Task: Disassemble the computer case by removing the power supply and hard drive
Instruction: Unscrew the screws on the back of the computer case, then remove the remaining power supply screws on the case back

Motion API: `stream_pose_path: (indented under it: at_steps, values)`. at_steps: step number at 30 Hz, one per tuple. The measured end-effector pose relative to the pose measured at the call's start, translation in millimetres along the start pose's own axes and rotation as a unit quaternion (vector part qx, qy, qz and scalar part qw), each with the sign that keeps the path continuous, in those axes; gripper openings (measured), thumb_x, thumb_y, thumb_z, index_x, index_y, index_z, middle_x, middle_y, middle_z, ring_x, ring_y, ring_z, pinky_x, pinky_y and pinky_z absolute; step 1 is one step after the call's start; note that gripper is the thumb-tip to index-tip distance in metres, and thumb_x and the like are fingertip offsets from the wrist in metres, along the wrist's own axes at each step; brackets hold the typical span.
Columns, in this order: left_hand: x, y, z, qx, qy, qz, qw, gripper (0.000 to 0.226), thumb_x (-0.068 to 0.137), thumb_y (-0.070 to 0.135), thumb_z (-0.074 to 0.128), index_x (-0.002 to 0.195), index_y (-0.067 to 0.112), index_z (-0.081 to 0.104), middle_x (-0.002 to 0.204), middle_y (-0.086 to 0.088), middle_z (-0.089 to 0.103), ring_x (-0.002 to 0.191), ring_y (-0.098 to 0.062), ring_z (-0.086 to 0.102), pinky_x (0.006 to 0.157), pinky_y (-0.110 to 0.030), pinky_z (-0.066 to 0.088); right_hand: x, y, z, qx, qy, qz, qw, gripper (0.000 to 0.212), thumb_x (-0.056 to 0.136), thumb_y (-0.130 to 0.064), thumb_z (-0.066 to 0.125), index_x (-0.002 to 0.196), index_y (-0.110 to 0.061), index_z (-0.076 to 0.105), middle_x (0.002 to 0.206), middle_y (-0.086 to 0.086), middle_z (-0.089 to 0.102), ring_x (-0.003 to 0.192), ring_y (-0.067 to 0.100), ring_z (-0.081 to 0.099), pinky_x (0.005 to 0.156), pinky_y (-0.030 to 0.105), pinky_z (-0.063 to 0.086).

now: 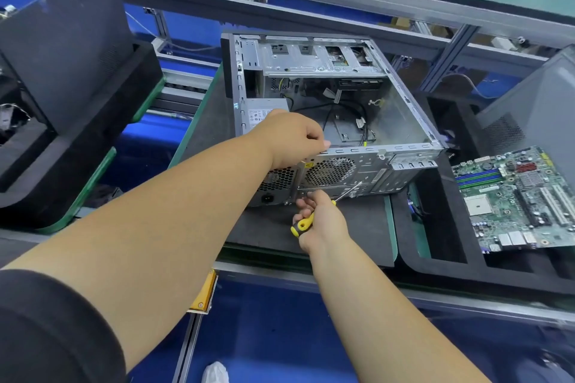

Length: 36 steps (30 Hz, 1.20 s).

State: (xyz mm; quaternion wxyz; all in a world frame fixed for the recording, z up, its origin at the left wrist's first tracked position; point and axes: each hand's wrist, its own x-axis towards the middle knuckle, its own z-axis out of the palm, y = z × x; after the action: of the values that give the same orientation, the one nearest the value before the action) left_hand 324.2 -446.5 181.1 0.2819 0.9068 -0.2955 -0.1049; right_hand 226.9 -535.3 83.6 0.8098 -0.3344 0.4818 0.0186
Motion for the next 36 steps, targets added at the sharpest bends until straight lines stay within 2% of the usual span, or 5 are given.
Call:
stream_pose_path:
  at_steps: [9,16,27,31,36]
  values:
    - [9.5,2.5,-1.5,-0.068,-0.028,-0.068,0.995,0.016,0.089,0.04,0.065,0.08,0.03,0.072,0.075,0.017,0.067,0.075,-0.001,0.056,0.076,-0.025,0.042,1.4,-69.6,-87.3,-0.03,0.067,-0.138,0.988,0.014,0.088,-0.011,0.059,0.074,-0.011,0.058,0.051,-0.002,0.06,0.029,0.006,0.039,0.034,0.016,0.033]
    - [25.6,31.8,-2.0,0.12,-0.05,-0.098,0.987,0.019,0.096,0.039,0.056,0.087,0.028,0.07,0.084,0.013,0.068,0.086,-0.013,0.059,0.089,-0.033,0.042,36.7,-150.6,-151.0,-0.093,0.109,-0.152,0.978,0.015,0.091,-0.01,0.058,0.076,-0.009,0.059,0.065,0.003,0.055,0.028,0.005,0.037,0.033,0.014,0.033]
    - [36.0,101.0,4.8,0.113,0.24,-0.055,0.963,0.024,0.1,0.03,0.05,0.092,0.023,0.072,0.078,0.009,0.063,0.086,-0.023,0.061,0.092,-0.039,0.045,36.0,-219.1,-177.5,-0.148,0.049,-0.199,0.967,0.015,0.09,-0.012,0.064,0.075,-0.011,0.061,0.058,0.001,0.059,0.031,0.006,0.041,0.042,0.024,0.037]
    - [34.4,137.6,-0.5,0.122,0.284,0.037,0.95,0.025,0.1,0.027,0.052,0.088,0.02,0.073,0.079,0.004,0.069,0.08,-0.024,0.06,0.087,-0.043,0.046,-6.1,-254.5,-164.7,-0.243,-0.045,-0.345,0.905,0.008,0.091,-0.016,0.064,0.083,-0.017,0.064,0.066,0.0,0.061,0.042,0.009,0.044,0.049,0.026,0.038]
    - [32.4,167.2,4.4,0.205,0.292,0.117,0.927,0.027,0.098,0.03,0.053,0.076,0.023,0.068,0.063,0.011,0.057,0.068,-0.02,0.056,0.08,-0.038,0.041,-60.5,-284.4,-142.9,-0.399,-0.098,-0.51,0.756,0.013,0.086,-0.023,0.069,0.092,-0.035,0.068,0.09,-0.018,0.068,0.074,-0.001,0.06,0.065,0.016,0.045]
